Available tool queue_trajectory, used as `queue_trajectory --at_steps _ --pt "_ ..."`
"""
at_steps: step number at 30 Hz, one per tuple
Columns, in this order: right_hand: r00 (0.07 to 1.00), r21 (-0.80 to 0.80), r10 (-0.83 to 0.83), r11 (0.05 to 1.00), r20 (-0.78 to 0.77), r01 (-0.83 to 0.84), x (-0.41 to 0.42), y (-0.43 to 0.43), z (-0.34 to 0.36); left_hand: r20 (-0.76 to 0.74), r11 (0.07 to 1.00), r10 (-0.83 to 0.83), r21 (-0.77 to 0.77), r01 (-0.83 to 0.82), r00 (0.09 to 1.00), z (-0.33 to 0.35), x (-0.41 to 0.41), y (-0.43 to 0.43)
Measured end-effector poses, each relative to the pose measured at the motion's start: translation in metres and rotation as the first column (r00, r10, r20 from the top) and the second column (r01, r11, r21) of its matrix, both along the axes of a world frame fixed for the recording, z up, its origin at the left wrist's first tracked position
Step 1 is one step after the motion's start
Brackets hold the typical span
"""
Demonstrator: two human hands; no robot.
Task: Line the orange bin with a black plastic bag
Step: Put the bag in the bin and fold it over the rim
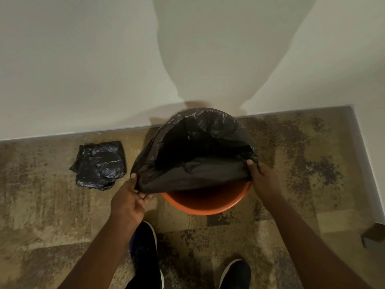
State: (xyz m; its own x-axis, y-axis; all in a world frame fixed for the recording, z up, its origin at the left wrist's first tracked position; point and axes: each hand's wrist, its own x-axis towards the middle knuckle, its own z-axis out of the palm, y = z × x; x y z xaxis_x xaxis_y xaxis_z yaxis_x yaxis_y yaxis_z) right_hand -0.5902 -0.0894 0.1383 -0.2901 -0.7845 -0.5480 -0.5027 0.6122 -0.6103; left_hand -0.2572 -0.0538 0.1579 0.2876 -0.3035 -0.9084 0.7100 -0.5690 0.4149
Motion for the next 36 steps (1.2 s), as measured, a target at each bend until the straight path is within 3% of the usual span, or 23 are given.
queue_trajectory --at_steps 6,10,15,22,26,28,29,30,32,33,34,36 --pt "1.000 0.007 -0.005 1.000 0.011 0.005 0.001 0.001 -0.002 0.080 0.974 -0.226 0.051 0.222 0.971 -0.002 -0.015 0.022" --pt "0.996 0.047 -0.054 0.998 0.068 0.051 0.001 0.001 -0.005 0.030 0.972 -0.231 0.045 0.229 0.973 -0.017 -0.025 0.030" --pt "0.976 0.088 -0.130 0.989 0.175 0.116 -0.003 0.003 -0.009 0.055 0.967 -0.201 0.173 0.189 0.978 -0.042 -0.032 0.019" --pt "0.956 0.132 -0.164 0.982 0.241 0.135 -0.009 0.008 -0.013 0.043 0.873 -0.445 0.242 0.423 0.894 -0.071 -0.055 0.027" --pt "0.955 0.157 -0.160 0.980 0.250 0.123 -0.009 0.010 -0.012 0.211 0.902 -0.378 0.301 0.308 0.901 -0.057 -0.057 0.044" --pt "0.956 0.154 -0.145 0.982 0.255 0.107 -0.009 0.010 -0.010 0.498 0.929 -0.360 0.265 0.257 0.789 -0.039 -0.054 0.053" --pt "0.958 0.155 -0.137 0.983 0.253 0.099 -0.009 0.010 -0.009 0.663 0.922 -0.379 0.208 0.328 0.646 -0.026 -0.053 0.056" --pt "0.962 0.160 -0.128 0.983 0.243 0.090 -0.008 0.010 -0.009 0.805 0.875 -0.376 0.144 0.463 0.459 -0.014 -0.054 0.056" --pt "0.967 0.171 -0.118 0.982 0.227 0.079 -0.008 0.011 -0.008 0.946 0.666 -0.306 0.133 0.734 0.107 0.003 -0.063 0.055" --pt "0.966 0.170 -0.119 0.982 0.230 0.080 -0.009 0.012 -0.008 0.960 0.596 -0.280 0.157 0.787 0.021 0.006 -0.069 0.054" --pt "0.964 0.172 -0.119 0.982 0.238 0.079 -0.009 0.013 -0.007 0.958 0.581 -0.285 0.160 0.798 0.015 0.007 -0.075 0.052" --pt "0.961 0.175 -0.115 0.982 0.253 0.072 -0.009 0.014 -0.006 0.924 0.659 -0.350 0.128 0.741 0.151 0.006 -0.080 0.049"
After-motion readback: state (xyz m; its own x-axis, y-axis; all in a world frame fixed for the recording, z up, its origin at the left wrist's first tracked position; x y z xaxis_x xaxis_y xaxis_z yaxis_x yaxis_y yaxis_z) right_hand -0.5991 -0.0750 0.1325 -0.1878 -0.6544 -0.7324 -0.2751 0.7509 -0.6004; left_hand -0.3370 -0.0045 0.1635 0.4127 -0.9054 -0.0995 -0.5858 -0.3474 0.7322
